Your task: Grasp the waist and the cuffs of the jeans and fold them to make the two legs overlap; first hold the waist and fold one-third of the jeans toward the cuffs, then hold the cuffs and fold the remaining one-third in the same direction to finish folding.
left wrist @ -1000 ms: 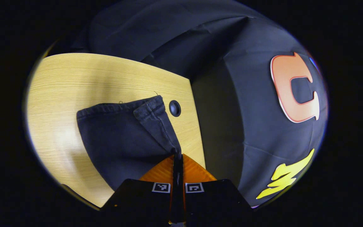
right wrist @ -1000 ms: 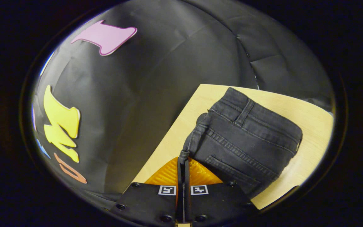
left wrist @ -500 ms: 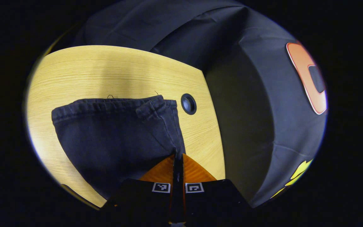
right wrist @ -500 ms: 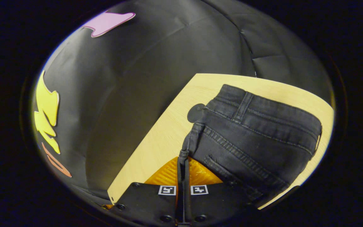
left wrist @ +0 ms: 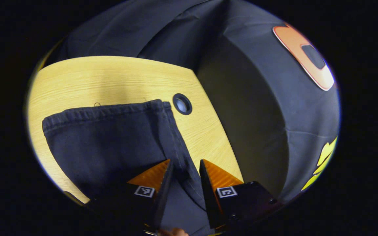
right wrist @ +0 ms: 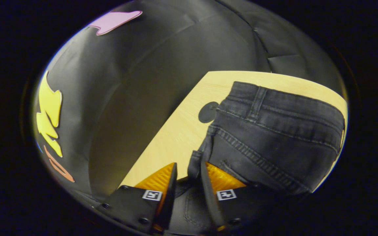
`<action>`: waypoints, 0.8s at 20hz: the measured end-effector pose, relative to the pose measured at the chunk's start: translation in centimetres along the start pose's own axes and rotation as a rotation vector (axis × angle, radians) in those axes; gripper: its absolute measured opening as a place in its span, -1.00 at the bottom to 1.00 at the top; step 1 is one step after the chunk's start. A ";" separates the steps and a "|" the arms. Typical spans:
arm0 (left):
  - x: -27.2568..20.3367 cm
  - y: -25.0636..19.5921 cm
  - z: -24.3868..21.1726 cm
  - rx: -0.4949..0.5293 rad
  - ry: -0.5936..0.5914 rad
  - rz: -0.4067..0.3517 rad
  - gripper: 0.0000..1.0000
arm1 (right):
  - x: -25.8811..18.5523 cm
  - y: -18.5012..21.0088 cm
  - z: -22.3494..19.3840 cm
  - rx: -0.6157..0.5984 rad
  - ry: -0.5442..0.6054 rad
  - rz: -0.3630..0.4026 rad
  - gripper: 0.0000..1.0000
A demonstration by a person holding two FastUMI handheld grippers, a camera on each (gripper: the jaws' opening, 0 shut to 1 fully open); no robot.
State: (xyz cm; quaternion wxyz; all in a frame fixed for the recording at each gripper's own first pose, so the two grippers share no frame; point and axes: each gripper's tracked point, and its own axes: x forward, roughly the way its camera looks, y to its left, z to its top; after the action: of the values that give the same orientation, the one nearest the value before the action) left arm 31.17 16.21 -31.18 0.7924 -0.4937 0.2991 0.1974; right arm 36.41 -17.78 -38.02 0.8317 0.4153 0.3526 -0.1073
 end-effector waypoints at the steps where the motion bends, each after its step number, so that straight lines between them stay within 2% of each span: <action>1: 1.2 -0.3 -1.5 0.023 -0.011 0.013 0.36 | 0.2 0.2 -0.3 -0.018 -0.001 -0.003 0.12; 2: 0.9 0.2 -0.3 0.043 -0.017 0.030 0.21 | 0.1 0.4 -0.3 -0.033 -0.002 -0.007 0.34; 4: -0.1 -0.5 -0.4 0.069 -0.015 0.032 0.22 | -0.4 1.6 -0.3 -0.040 0.005 0.022 0.63; 5: -0.4 -0.5 -0.6 0.087 -0.022 0.036 0.22 | -1.1 2.4 0.1 -0.047 0.000 0.041 0.65; 6: -1.3 -0.9 -0.4 0.106 -0.029 0.029 0.83 | -1.5 3.0 0.4 -0.060 -0.012 0.053 0.70; 7: -2.0 -1.3 -0.2 0.131 -0.044 0.022 0.61 | -1.8 3.5 0.6 -0.066 -0.018 0.060 0.76; 8: -2.7 -2.3 0.1 0.152 -0.057 -0.002 0.61 | -2.5 4.2 1.1 -0.069 -0.026 0.073 0.92; 9: -3.6 -3.5 0.3 0.169 -0.070 -0.034 0.36 | -3.3 4.8 1.6 -0.079 -0.032 0.085 0.92; 10: -4.5 -5.1 0.7 0.186 -0.090 -0.080 0.63 | -4.3 5.1 2.2 -0.097 -0.045 0.094 0.92; 12: -7.4 -8.1 1.4 0.237 -0.147 -0.169 0.63 | -6.5 5.4 3.7 -0.140 -0.081 0.103 0.92; 13: -9.4 -9.7 1.9 0.268 -0.183 -0.210 0.70 | -7.7 5.6 4.8 -0.159 -0.106 0.106 0.92; 15: -12.6 -12.2 2.7 0.352 -0.251 -0.267 0.97 | -10.0 5.5 7.1 -0.198 -0.167 0.097 0.92; 16: -14.2 -13.4 2.9 0.398 -0.278 -0.296 0.97 | -11.1 5.1 8.1 -0.218 -0.193 0.087 0.92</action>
State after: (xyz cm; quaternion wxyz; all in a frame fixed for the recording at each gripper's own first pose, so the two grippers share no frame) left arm 29.59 12.77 -11.83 0.9273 -0.3349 0.1452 0.0827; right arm 34.74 -22.02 -24.07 0.9058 0.3249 0.2621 -0.0718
